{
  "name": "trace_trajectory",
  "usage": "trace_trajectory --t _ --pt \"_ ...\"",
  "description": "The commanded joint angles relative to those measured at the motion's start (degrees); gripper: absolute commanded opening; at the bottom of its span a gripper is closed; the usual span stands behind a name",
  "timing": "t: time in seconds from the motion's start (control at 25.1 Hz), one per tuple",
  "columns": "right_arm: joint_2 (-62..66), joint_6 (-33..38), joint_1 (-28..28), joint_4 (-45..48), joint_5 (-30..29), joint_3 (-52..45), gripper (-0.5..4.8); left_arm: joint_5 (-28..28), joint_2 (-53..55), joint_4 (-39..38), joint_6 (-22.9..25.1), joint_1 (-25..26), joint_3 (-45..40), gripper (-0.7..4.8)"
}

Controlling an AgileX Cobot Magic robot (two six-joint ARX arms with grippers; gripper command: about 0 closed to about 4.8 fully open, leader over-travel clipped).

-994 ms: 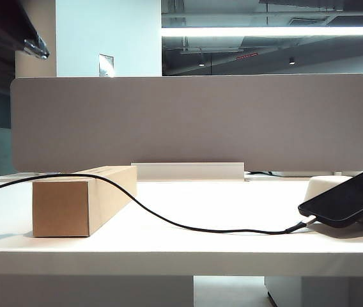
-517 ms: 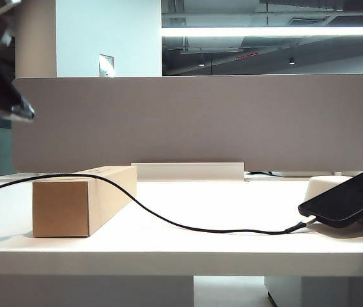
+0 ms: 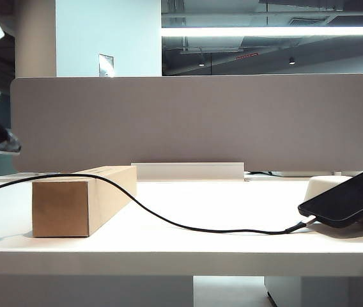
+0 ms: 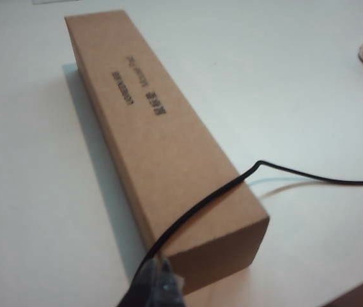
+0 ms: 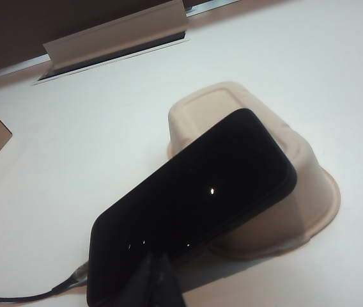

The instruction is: Pick up the charging cable and the phone, plug the charging cable into the charging port on the phone, and finally place them back on the table.

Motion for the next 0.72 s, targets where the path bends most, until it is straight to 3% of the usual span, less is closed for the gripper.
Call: trace_trajectory --t 0.04,0.2,0.4,0.48,0.6,0.72 --pt "-0.1 -0.2 0.0 -1.8 -0.1 -0.3 -0.01 -1.0 -0.1 0.8 -0.5 0.0 -0.6 -0.06" --pt "-0.1 -0.2 0.0 -2.1 -0.1 -0.3 -0.01 0.1 -0.1 0.9 -3.7 -0.1 -0.5 -0.06" --pt "-0.1 -0.2 0.0 -2.1 -0.1 -0.3 -0.01 0.9 -0.1 0.9 -3.7 -0.1 -0.5 -0.06" --pt "-0.1 -0.2 0.0 -2.1 -0.1 -0.3 -0.01 0.0 -0.1 0.8 0.9 0.0 -0.5 -0.06" --pt "-0.1 -0.2 0.0 -2.1 -0.1 -0.3 -0.01 -0.4 -0.1 0.9 3.1 0.0 -0.5 -0.06" --pt "-0.1 -0.2 0.0 -2.4 -0.1 -0.3 -0.01 -6.0 -1.6 0.5 4.3 1.7 -1.4 -0.06"
